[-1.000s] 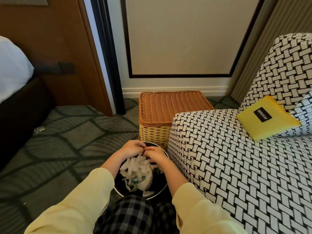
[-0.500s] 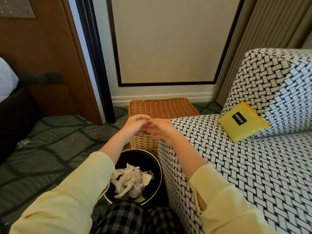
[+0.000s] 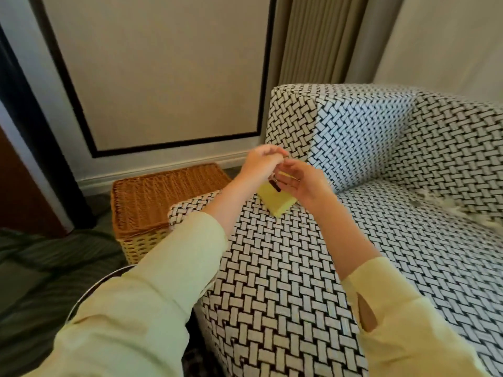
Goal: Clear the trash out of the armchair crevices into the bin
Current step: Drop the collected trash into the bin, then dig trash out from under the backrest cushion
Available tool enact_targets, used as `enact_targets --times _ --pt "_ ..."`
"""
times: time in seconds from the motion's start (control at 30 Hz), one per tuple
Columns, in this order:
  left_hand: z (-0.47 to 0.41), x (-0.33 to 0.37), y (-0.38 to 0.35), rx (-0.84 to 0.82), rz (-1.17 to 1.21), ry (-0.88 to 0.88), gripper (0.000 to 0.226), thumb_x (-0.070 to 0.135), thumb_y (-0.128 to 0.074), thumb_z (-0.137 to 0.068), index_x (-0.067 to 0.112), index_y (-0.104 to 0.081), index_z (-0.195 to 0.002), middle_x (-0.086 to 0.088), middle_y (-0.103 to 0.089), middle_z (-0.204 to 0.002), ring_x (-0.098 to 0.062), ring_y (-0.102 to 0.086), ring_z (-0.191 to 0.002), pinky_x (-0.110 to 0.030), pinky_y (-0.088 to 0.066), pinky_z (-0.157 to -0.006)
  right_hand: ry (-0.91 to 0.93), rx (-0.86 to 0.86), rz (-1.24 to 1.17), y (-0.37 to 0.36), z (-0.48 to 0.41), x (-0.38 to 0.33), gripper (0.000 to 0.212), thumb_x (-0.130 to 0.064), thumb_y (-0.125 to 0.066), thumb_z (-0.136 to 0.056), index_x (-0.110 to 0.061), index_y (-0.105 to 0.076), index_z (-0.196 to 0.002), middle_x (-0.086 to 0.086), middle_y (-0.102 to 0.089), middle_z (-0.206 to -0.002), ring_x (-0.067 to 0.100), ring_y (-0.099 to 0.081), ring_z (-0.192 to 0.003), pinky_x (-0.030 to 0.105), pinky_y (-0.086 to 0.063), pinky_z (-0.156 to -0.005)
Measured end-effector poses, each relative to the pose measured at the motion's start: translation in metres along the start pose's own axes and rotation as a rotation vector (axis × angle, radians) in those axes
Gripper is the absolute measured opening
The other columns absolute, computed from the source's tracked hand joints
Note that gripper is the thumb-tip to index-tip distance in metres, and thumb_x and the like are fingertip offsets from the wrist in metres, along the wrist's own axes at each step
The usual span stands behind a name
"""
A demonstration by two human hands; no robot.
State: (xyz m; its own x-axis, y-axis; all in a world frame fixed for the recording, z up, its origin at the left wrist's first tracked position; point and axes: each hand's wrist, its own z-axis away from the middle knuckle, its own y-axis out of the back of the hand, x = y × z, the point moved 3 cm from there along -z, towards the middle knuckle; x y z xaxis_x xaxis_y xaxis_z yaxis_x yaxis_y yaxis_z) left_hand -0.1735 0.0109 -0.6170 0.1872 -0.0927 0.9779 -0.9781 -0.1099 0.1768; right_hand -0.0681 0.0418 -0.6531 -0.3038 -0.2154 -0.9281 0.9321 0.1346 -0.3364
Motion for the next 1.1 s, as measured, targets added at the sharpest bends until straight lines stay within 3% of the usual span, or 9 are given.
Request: enact_targets --times 0.13,0.27,0.43,0.57,0.67,0.73,0.83,0.97,1.1 --pt "-0.005 0.014 -0.062 -0.130 -0.008 -0.056 0.020 0.006 -0.052 -0.084 0.023 -0.060 -0.076 0.003 -0.060 -0.075 -0.010 -0.054 -0.060 -0.019 -0.045 -0.055 0.097 0.132 -0.008 0.057 0.006 -0.023 0.029 -0.012 -0.053 -0.090 -0.001 -0.055 -0.117 0.011 -0.062 -0.096 0.021 -0.063 -0.080 0.040 -0.053 -0.089" --pt "-0.012 0.009 -0.114 -0.262 -0.136 -0.053 0.020 0.009 -0.051 -0.084 0.026 -0.062 -0.084 0.000 -0.068 -0.094 -0.017 -0.064 -0.092 -0.034 -0.051 -0.089 0.101 0.280 0.011 0.100 0.006 -0.027 0.033 -0.015 -0.051 -0.092 0.000 -0.054 -0.121 0.011 -0.060 -0.099 0.020 -0.060 -0.077 0.039 -0.052 -0.087" --pt "-0.023 0.000 -0.153 -0.326 -0.136 -0.004 0.023 0.007 -0.050 -0.084 0.026 -0.061 -0.077 0.001 -0.064 -0.089 -0.020 -0.061 -0.093 -0.037 -0.050 -0.093 0.149 0.383 0.129 0.148 0.009 -0.027 0.027 -0.009 -0.052 -0.090 -0.001 -0.061 -0.114 0.006 -0.062 -0.087 0.021 -0.061 -0.081 0.029 -0.052 -0.072" --pt "-0.039 -0.015 -0.186 -0.371 -0.218 -0.019 0.023 0.005 -0.049 -0.085 0.022 -0.064 -0.091 0.000 -0.061 -0.119 -0.016 -0.057 -0.100 -0.034 -0.049 -0.093 0.278 0.757 0.851 0.211 0.015 -0.034 0.026 0.000 -0.050 -0.085 -0.012 -0.066 -0.101 0.000 -0.061 -0.092 0.015 -0.054 -0.067 0.020 -0.039 -0.053" --pt "-0.052 -0.028 -0.206 -0.430 -0.321 -0.067 0.031 0.012 -0.049 -0.088 0.019 -0.056 -0.118 0.000 -0.049 -0.132 -0.008 -0.052 -0.089 -0.024 -0.043 -0.080 0.244 0.932 1.031 0.253 0.011 -0.033 0.027 -0.005 -0.052 -0.084 -0.017 -0.063 -0.105 0.006 -0.060 -0.109 0.025 -0.062 -0.085 0.032 -0.052 -0.069" --pt "-0.067 -0.040 -0.217 -0.431 -0.430 -0.068 0.040 0.016 -0.049 -0.089 0.018 -0.046 -0.129 -0.003 -0.042 -0.139 -0.013 -0.054 -0.095 -0.030 -0.042 -0.090 0.192 0.997 1.106 0.268 0.004 -0.038 0.026 -0.012 -0.050 -0.090 -0.014 -0.059 -0.114 0.015 -0.049 -0.128 0.032 -0.051 -0.114 0.040 -0.048 -0.090" --pt "-0.088 -0.059 -0.225 -0.418 -0.559 -0.004 0.053 0.026 -0.048 -0.091 0.014 -0.031 -0.140 -0.008 -0.034 -0.146 -0.024 -0.038 -0.130 -0.035 -0.031 -0.109 0.050 1.018 1.239 0.280 -0.011 -0.042 0.033 -0.023 -0.051 -0.092 -0.003 -0.054 -0.119 0.022 -0.041 -0.135 0.034 -0.044 -0.121 0.042 -0.044 -0.096" --pt "-0.111 -0.069 -0.244 -0.486 -0.647 0.034 0.066 0.042 -0.041 -0.092 0.018 -0.016 -0.147 -0.009 -0.027 -0.152 -0.029 -0.031 -0.137 -0.040 -0.028 -0.113 -0.063 0.865 1.221 0.291 -0.028 -0.051 0.023 -0.019 -0.053 -0.090 0.001 -0.058 -0.101 0.013 -0.064 -0.093 0.021 -0.058 -0.075 0.028 -0.051 -0.060" --pt "-0.140 -0.074 -0.270 -0.548 -0.624 0.061 0.078 0.053 -0.042 -0.089 0.021 -0.007 -0.149 -0.007 -0.019 -0.155 -0.028 -0.023 -0.141 -0.040 -0.022 -0.114 0.038 0.767 1.150 0.291 -0.032 -0.058 0.007 -0.013 -0.053 -0.091 -0.011 -0.058 -0.095 0.000 -0.058 -0.083 0.011 -0.050 -0.068 0.024 -0.045 -0.061"
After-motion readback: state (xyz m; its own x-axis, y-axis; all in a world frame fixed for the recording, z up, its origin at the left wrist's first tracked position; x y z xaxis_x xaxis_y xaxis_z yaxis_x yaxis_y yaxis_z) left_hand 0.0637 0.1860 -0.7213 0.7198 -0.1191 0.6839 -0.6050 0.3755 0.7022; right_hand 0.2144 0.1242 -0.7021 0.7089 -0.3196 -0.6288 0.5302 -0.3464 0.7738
